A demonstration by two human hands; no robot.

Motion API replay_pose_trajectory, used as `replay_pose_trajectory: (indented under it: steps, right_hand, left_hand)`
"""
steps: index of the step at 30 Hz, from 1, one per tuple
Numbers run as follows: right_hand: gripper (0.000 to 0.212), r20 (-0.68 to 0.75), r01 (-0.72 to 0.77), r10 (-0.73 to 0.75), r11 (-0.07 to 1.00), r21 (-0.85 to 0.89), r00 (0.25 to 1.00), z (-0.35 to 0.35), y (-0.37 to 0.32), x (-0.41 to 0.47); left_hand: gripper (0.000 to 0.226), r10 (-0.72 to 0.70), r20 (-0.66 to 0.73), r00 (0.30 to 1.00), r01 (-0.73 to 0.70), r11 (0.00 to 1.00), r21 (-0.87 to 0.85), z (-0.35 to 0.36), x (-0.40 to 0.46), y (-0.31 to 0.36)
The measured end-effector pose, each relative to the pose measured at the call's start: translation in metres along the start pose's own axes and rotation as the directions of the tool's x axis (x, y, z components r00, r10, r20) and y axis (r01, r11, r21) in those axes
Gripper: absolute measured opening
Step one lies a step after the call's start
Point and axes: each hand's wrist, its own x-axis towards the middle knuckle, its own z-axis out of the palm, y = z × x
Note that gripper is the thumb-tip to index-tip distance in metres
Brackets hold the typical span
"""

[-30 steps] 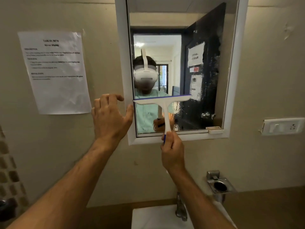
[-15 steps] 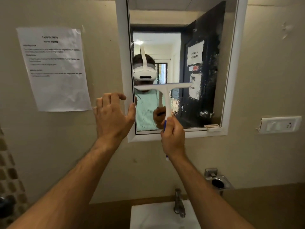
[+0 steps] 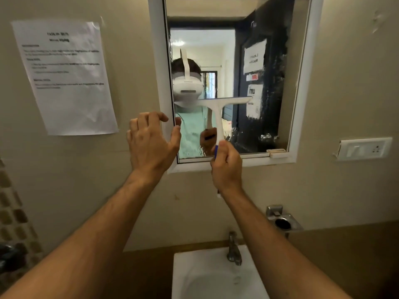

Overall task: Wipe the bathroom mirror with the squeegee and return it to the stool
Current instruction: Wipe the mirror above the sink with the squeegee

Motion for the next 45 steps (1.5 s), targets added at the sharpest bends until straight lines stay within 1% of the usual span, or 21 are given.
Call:
replay_pose_trajectory:
  steps: [4, 9, 11, 13, 16, 18, 20, 24, 27, 30, 32, 34, 36, 40, 45]
  right_hand:
    - [0.031, 0.057, -0.049, 0.048, 0.999, 0.018, 0.997, -0.002, 0.023, -0.025]
    - [0.033, 0.073, -0.119, 0.116, 0.992, 0.034, 0.991, -0.007, 0.062, -0.074]
    - [0.032, 0.072, -0.125, 0.122, 0.991, 0.047, 0.990, -0.008, 0.061, -0.075]
    - [0.035, 0.053, -0.097, 0.095, 0.995, 0.032, 0.994, -0.008, 0.052, -0.064]
    - [0.037, -0.013, -0.049, 0.049, 0.999, 0.002, 0.999, -0.004, 0.033, -0.039]
    - [0.037, -0.046, -0.047, 0.047, 0.999, -0.011, 0.998, -0.001, 0.027, -0.031]
    - [0.037, -0.021, -0.058, 0.058, 0.998, -0.019, 0.998, -0.001, 0.033, -0.036]
    - [0.033, 0.042, -0.098, 0.099, 0.995, -0.027, 0.994, -0.008, 0.062, -0.074]
    - [0.033, 0.037, -0.107, 0.107, 0.994, -0.018, 0.994, -0.010, 0.067, -0.086]
    - [0.035, 0.012, -0.091, 0.091, 0.995, 0.029, 0.996, -0.009, 0.050, -0.071]
    - [0.040, -0.022, -0.081, 0.082, 0.996, 0.050, 0.996, -0.007, 0.035, -0.052]
    - [0.041, -0.047, -0.084, 0.085, 0.996, 0.029, 0.995, -0.005, 0.024, -0.037]
    - [0.037, -0.046, -0.083, 0.083, 0.997, 0.011, 0.995, -0.006, 0.025, -0.034]
    - [0.033, 0.002, -0.116, 0.116, 0.993, 0.001, 0.993, -0.016, 0.053, -0.061]
    - [0.032, 0.046, -0.147, 0.151, 0.986, -0.074, 0.987, -0.027, 0.076, -0.093]
  left_hand:
    - [0.039, 0.001, -0.005, 1.000, -0.001, 1.000, -0.009, 0.001, -0.005, -0.003]
    - [0.039, -0.013, 0.028, 1.000, 0.012, 1.000, 0.008, 0.003, -0.015, -0.011]
    - [0.040, -0.023, 0.038, 0.999, 0.023, 1.000, 0.003, 0.003, -0.017, -0.013]
    - [0.042, -0.026, 0.045, 0.999, 0.026, 1.000, -0.009, 0.002, -0.019, -0.014]
    - [0.043, -0.037, 0.050, 0.998, 0.038, 0.999, -0.019, 0.002, -0.023, -0.012]
    - [0.041, -0.039, 0.058, 0.998, 0.040, 0.999, -0.017, 0.003, -0.026, -0.009]
    - [0.039, -0.033, 0.061, 0.998, 0.034, 0.999, -0.018, 0.005, -0.030, -0.008]
    - [0.039, -0.025, 0.076, 0.997, 0.027, 0.999, -0.027, 0.008, -0.035, -0.009]
    - [0.040, -0.032, 0.084, 0.996, 0.035, 0.999, -0.031, 0.008, -0.037, -0.009]
    - [0.040, -0.012, 0.075, 0.997, 0.016, 0.999, -0.042, 0.008, -0.038, -0.007]
    - [0.040, -0.013, 0.066, 0.998, 0.016, 0.999, -0.047, 0.008, -0.037, -0.004]
    - [0.041, -0.022, 0.058, 0.998, 0.025, 0.999, -0.046, 0.008, -0.036, -0.002]
    - [0.042, -0.027, 0.046, 0.999, 0.030, 0.998, -0.060, 0.008, -0.035, -0.001]
    - [0.045, -0.029, 0.036, 0.999, 0.032, 0.996, -0.088, 0.007, -0.037, -0.004]
    - [0.046, -0.049, 0.026, 0.998, 0.051, 0.994, -0.096, 0.009, -0.038, 0.000]
